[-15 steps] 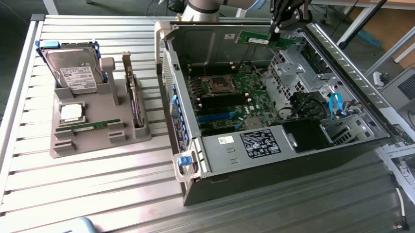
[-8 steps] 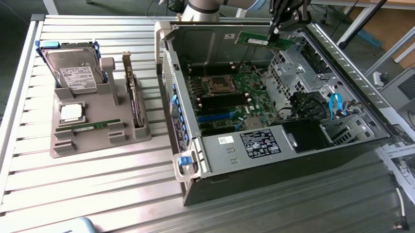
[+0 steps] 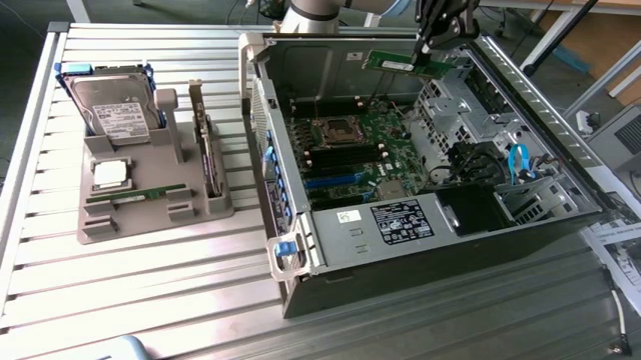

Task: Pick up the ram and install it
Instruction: 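Insert the ram into the slot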

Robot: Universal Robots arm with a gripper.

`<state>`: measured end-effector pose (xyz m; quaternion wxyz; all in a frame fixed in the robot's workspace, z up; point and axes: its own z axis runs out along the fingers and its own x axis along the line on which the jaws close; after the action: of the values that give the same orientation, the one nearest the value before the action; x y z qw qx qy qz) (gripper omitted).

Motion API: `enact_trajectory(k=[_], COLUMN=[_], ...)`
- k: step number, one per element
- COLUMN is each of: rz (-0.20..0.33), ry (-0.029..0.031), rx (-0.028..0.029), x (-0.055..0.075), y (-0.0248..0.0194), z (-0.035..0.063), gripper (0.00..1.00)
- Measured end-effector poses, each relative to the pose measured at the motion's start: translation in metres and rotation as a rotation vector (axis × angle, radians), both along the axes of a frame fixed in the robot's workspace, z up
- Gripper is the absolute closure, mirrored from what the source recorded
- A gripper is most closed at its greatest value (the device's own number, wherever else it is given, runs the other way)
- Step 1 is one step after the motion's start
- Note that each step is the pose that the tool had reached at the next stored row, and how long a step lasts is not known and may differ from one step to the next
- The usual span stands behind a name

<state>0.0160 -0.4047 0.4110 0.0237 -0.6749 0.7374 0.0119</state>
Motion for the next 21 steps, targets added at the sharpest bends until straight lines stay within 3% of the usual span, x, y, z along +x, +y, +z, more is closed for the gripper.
enact_trajectory(k=[21], rz=[0.0], ry=[0.0], rx=[0.0], x=[-0.0011], y=[0.0], z=[-0.0062], gripper=[0.87])
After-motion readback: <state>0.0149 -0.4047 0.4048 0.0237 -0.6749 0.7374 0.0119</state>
